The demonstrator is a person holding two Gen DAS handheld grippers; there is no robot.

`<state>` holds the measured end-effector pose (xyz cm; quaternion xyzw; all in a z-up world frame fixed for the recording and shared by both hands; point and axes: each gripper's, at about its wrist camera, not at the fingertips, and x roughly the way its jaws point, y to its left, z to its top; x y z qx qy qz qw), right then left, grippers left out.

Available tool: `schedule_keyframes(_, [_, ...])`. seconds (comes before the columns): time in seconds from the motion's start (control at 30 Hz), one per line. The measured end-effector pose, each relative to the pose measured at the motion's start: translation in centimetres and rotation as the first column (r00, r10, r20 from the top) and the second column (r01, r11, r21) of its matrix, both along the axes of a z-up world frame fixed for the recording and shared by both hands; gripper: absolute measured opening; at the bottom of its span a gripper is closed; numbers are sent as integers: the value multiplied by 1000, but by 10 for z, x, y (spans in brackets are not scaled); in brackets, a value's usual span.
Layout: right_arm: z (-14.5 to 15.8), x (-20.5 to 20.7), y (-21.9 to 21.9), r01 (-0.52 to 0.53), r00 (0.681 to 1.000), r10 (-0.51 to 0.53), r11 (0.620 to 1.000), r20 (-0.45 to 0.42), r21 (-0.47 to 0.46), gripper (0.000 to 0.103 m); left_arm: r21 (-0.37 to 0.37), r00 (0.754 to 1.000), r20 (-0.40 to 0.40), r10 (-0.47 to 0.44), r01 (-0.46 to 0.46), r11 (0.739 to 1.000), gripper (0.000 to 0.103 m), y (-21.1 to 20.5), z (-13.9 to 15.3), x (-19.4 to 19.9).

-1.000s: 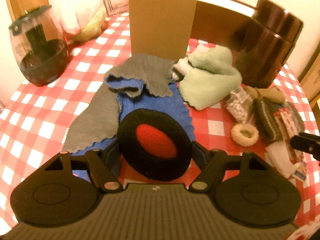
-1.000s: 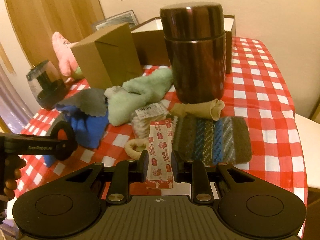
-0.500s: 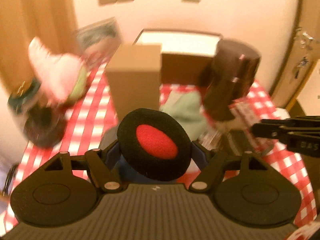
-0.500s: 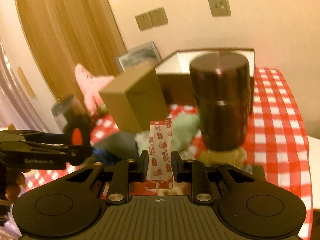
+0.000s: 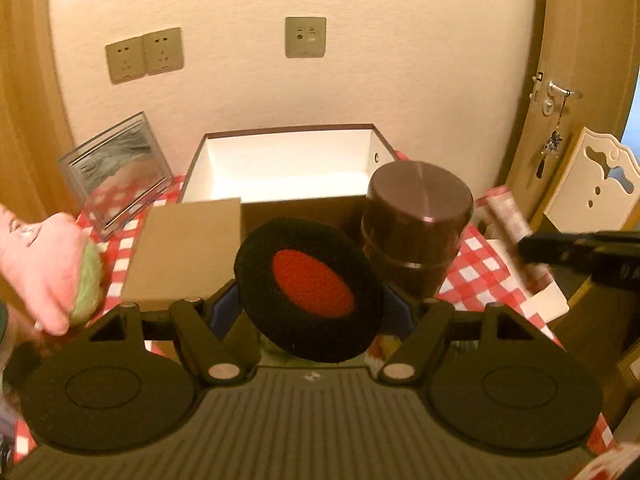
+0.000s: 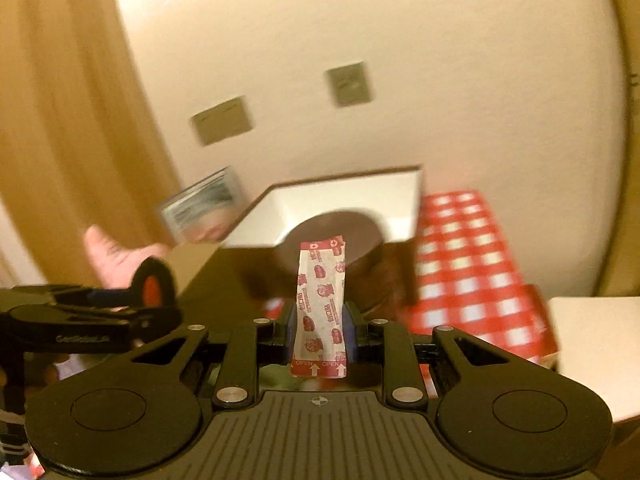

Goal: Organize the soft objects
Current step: 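Carry both items to the white box and release them inside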

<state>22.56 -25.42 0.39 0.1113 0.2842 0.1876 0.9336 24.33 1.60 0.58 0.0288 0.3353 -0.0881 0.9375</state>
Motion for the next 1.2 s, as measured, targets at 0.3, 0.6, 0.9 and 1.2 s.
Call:
schedule_keyframes(0.3, [1,50,-57,73,997,-73,997,4,-6,24,9,1000,-26,-9,10,1000,73,-15,-7,48])
schedule_keyframes(0.6, [-13,140,-66,-51,998,52,998,-19,36,24,33,997,-62,46,-44,998,73,-12,-13,108])
schedule_keyframes(0.9, [-25,230,-40,-221,974,224,973,-45,62,25,38,994,-77,77,-75,996,73,-11,-2,186])
schedule_keyframes(1.2, [-57,284,-16,-306,943,314,948,-108,86,25,28,980,-179,80,-76,997,74,-19,-23,265])
